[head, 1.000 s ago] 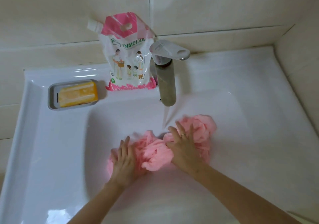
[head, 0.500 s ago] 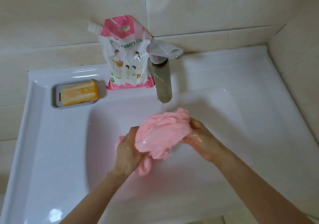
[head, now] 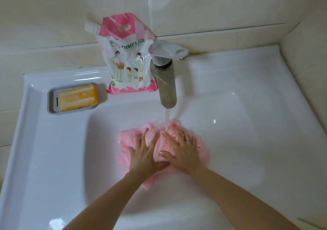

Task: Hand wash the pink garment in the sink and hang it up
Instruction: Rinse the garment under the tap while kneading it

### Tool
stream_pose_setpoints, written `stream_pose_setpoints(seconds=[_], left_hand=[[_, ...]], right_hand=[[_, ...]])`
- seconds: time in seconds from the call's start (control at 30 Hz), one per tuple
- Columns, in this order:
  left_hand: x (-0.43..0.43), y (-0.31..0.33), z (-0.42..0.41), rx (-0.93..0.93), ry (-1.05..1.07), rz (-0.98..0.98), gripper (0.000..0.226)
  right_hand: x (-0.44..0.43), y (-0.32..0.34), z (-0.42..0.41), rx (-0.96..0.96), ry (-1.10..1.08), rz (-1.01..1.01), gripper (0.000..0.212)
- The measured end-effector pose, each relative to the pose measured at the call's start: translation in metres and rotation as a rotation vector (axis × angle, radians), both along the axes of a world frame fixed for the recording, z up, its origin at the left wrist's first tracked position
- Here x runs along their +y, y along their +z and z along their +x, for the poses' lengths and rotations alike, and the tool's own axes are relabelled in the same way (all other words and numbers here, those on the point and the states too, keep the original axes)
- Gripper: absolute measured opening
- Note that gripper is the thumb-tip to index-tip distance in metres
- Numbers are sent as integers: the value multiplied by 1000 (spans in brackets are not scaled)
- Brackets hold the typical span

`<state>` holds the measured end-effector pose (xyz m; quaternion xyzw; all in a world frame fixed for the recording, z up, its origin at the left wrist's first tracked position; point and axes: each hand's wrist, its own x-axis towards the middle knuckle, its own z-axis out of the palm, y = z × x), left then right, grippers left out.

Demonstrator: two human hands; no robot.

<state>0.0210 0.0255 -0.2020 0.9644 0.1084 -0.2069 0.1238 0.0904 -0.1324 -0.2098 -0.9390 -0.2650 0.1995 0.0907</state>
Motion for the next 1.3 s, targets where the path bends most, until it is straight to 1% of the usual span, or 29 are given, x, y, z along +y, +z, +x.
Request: stream_pose_setpoints(seconds=[0.07, 0.17, 0.27, 0.3, 0.4, 0.43, 0.47, 0.5, 0.53, 0.57, 0.6, 0.63, 0.7, 0.73, 0.77, 0.8, 0.87, 0.93, 0.97, 1.0, 1.03, 1.07, 1.1, 1.13, 1.17, 1.2, 1.23, 1.27, 1.3], left_hand=[[-4, -3, 4, -23, -28, 62, 95], [-9, -8, 10, -32, -39, 54, 77], [-14, -16, 10, -61, -33, 57, 62], [-14, -20, 10, -81, -43, 51, 63], [-15, -32, 10, -172, -80, 83, 80], [-15, -36, 12, -207, -66, 96, 81], [-16, -39, 14, -255, -74, 128, 76], [-16, -44, 16, -344, -103, 151, 65], [-16, -45, 17, -416, -122, 169, 46], [-15, -46, 18, -445, -136, 158, 24], [-15, -45, 19, -421, -139, 140, 23], [-15, -46, 22, -372, -151, 112, 32], [-15, -26, 31, -264, -123, 26, 34], [-13, -12, 37, -196, -67, -42, 34], [-9, -5, 43, -127, -12, -72, 35], [-5, -2, 47, -99, 31, -122, 40], [4, 5, 39, -86, 107, -339, 57], [12, 26, 20, -156, 193, -590, 73], [15, 36, 9, -186, 266, -720, 78], [17, 44, 1, -212, 379, -817, 78], [18, 51, -3, -241, 488, -875, 74], [19, 49, -6, -271, 545, -853, 68], [18, 50, -5, -313, 494, -718, 64], [18, 47, -4, -333, 349, -475, 64], [17, 41, -4, -305, 188, -265, 78], [15, 28, -5, -220, 53, -99, 98], [10, 16, -9, -190, -25, -12, 113], [5, 4, -13, -186, -64, -3, 119], [0, -5, -16, -169, -85, -24, 121]], right_hand=[[0, -6, 3, -84, -5, 94, 63], [3, -20, 5, -218, -15, 187, 55], [8, -31, 7, -283, -21, 244, 47], [9, -33, 7, -298, -22, 247, 45], [11, -46, 12, -370, -28, 246, 35], [11, -49, 12, -371, -28, 245, 30], [12, -51, 13, -388, -23, 255, 27], [13, -51, 14, -398, -28, 260, 25], [14, -52, 15, -420, -35, 262, 25], [16, -50, 18, -429, -51, 263, 25], [18, -51, 19, -428, -64, 278, 23], [20, -49, 21, -379, -77, 291, 21], [24, -40, 28, -240, -82, 266, 21], [26, -36, 31, -185, -99, 222, 23], [28, -27, 36, -109, -147, 178, 26], [28, -17, 41, -25, -212, 167, 28], [21, 0, 46, 162, -328, 278, 31], [6, 23, 44, 254, -279, 389, 40], [-3, 33, 42, 329, -249, 421, 42], [-11, 43, 39, 411, -217, 452, 40], [-17, 48, 34, 467, -203, 456, 36], [-21, 54, 29, 470, -214, 445, 35], [-20, 58, 25, 438, -248, 420, 38], [-18, 58, 18, 368, -265, 365, 47], [-15, 53, 11, 236, -236, 284, 64], [-10, 44, 2, 111, -167, 207, 76], [-7, 34, -7, 47, -88, 174, 77], [-5, 22, -16, 8, -10, 153, 73], [-4, 14, -21, -21, 40, 115, 69]])
